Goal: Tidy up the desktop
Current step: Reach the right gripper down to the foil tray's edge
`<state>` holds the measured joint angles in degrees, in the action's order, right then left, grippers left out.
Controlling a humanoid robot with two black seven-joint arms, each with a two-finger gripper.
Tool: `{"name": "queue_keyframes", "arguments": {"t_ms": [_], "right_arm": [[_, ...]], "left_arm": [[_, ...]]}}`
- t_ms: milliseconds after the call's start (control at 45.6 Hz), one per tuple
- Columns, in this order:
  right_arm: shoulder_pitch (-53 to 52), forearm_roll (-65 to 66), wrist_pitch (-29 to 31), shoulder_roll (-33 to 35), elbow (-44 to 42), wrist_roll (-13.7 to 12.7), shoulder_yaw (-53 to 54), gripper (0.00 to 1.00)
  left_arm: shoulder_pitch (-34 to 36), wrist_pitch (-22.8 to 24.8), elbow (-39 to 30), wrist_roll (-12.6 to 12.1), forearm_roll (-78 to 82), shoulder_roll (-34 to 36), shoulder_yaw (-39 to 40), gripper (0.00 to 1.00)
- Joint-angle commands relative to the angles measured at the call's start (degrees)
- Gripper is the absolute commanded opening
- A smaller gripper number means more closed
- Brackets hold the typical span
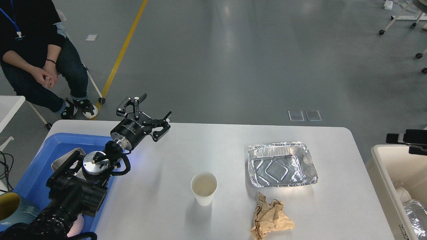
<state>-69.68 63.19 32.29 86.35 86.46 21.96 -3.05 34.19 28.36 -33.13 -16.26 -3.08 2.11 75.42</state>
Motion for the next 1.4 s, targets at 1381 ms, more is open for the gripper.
{"name": "queue_keyframes", "arguments": {"t_ms": [1381], "right_arm": [[15.36, 2.82, -10.14, -50.22, -43.38, -0.08, -0.20, 1.00]], "left_arm": [[-0.35, 0.03, -0.09, 0.71, 0.00, 0.97, -0.10, 1.00]]}}
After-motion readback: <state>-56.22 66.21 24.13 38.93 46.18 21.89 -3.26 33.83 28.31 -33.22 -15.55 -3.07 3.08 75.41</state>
